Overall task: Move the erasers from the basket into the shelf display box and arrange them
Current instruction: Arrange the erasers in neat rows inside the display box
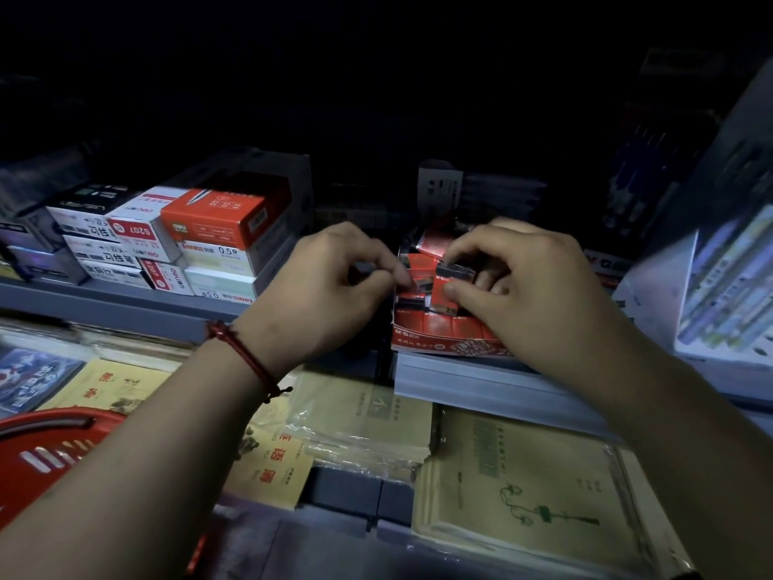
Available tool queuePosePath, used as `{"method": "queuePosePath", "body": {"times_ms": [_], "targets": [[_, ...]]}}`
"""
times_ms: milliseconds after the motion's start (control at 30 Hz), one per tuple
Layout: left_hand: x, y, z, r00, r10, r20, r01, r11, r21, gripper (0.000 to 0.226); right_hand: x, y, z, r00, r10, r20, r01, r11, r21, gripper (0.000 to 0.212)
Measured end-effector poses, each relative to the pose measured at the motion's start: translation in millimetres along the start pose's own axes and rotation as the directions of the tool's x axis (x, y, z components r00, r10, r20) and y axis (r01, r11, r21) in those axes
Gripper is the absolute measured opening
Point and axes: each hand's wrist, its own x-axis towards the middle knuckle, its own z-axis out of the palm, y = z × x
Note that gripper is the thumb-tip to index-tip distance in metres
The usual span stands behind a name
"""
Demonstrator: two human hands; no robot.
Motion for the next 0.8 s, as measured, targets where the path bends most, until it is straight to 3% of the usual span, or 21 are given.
{"method": "queuePosePath", "body": {"times_ms": [267,400,633,800], "targets": [[1,9,4,0.997,-0.012,0.073,-0.008,0.963,0.269,0.037,-2,6,2,0.990,0.089,-0.113,-0.082,0.994,0.067,0.021],[1,10,2,0.991,-0.039,0.131,-0.018,0.912,0.409,0.031,-2,6,3,0.988,0.105,-0.115,-0.095,0.992,0.085,0.021],[11,22,6,0.979,-0.162,0.127,0.107,0.927,0.361,0.043,-2,4,9,0.992,0.083,-0.094,-0.077,0.995,0.071,0.021],[20,26,14,0.958,-0.172,0.230,0.036,0.866,0.499,0.036,-1,5,9,0.990,0.097,-0.098,-0.091,0.994,0.061,0.021]]}}
